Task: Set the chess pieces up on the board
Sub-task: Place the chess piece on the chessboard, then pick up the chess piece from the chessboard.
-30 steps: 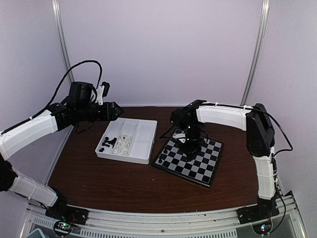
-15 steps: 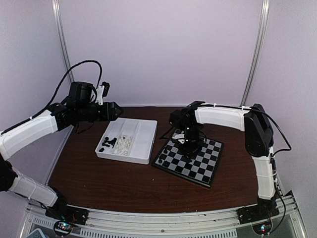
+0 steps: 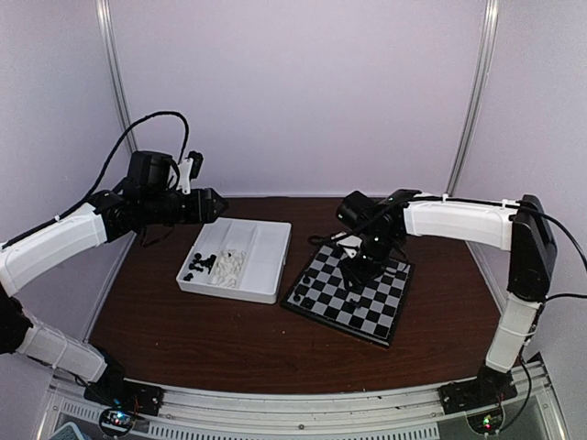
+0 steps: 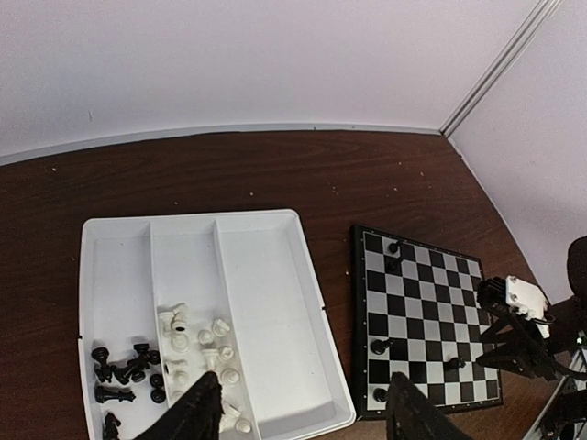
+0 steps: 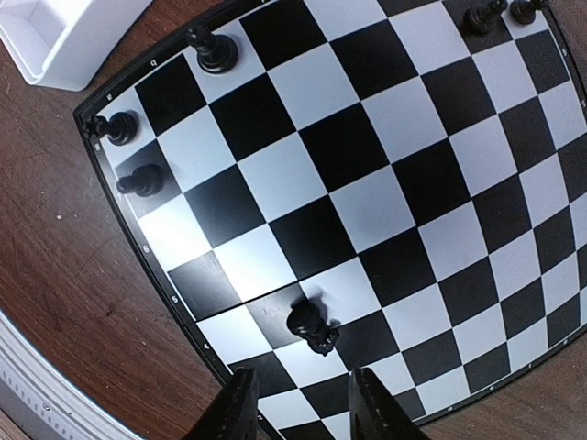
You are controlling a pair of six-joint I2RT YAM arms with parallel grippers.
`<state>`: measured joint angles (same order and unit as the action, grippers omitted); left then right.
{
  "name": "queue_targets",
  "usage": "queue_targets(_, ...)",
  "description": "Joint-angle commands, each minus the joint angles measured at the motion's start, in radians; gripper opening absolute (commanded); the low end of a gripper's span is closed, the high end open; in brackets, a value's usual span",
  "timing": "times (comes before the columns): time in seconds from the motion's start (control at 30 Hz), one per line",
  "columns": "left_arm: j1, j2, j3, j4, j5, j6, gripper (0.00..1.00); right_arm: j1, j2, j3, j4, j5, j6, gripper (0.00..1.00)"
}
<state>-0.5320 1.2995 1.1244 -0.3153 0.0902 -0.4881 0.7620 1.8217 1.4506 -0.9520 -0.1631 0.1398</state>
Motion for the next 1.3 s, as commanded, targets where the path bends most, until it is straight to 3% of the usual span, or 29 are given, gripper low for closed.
queue_targets(0.0,0.0,0.01,0.038,0.028,0.027,0.013,0.61,0.0,-0.044,-0.095,0.089,-0.034,0.064,0.36)
queue_targets(0.2,-0.017,0.058,0.061,0.053,0.148,0.064,0.57,-0.009,-0.141,-0.23,0.212,-0.039,0.179,0.35)
queue_targets(0.5,-0.209,0.256,0.239,-0.079,0.188,0.31,0.56,-0.09,-0.292,-0.434,0.442,-0.082,0.328,0.33)
queue_targets(0.8,-0.427,0.482,0.412,-0.234,0.16,0.75,0.55,-0.203,-0.522,-0.618,0.572,-0.013,0.418,0.33)
queue_targets(1.0,-0.448,0.629,0.577,-0.38,0.36,0.913,0.57,-0.23,-0.631,-0.658,0.561,0.053,0.424,0.32)
queue_targets(1.27,-0.48,0.802,0.71,-0.413,0.356,1.069,0.6,-0.246,-0.806,-0.726,0.568,0.13,0.433,0.32)
